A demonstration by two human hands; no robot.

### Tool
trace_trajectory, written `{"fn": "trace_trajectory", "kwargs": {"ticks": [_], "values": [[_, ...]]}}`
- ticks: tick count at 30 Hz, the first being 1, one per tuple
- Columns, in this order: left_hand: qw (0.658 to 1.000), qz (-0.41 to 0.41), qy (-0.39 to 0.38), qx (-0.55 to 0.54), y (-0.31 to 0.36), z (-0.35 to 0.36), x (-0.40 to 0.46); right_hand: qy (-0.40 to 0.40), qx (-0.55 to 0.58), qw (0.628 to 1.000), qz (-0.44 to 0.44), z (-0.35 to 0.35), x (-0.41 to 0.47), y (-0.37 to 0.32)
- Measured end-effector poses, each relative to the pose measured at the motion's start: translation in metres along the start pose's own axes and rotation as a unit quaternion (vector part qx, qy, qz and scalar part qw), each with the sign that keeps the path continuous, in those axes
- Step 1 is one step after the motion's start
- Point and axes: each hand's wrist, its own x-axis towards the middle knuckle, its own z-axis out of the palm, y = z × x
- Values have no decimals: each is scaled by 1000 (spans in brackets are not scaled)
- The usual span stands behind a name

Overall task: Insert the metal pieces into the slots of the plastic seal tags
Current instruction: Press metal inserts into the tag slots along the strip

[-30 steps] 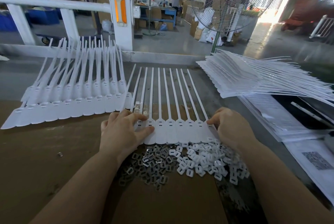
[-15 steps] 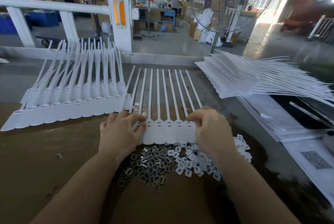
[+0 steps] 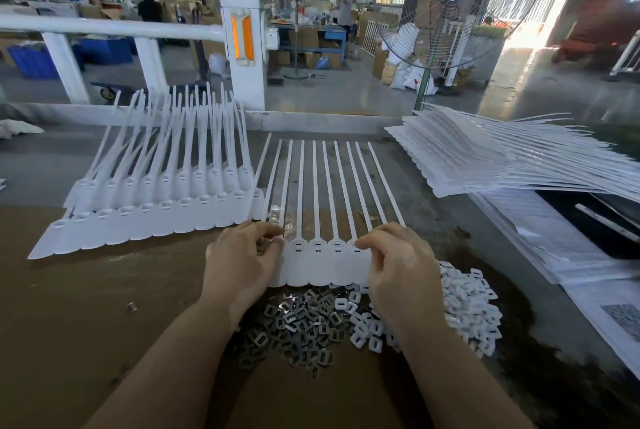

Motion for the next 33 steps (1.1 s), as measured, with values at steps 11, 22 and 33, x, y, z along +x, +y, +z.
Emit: {"fn": "trace_trajectory", "kwargs": {"ticks": [11,22,33], "values": [[998,-55,25,-7,-5,-30,31,2,-28,1000,-1,3,-4,3],[982,-93,-88,141,-35,-37,64,-16,-51,998,-16,4,-5,2],[944,-35,-182,272,-53,-48,82,-45,-65,996,-35,5,-6,1]]}}
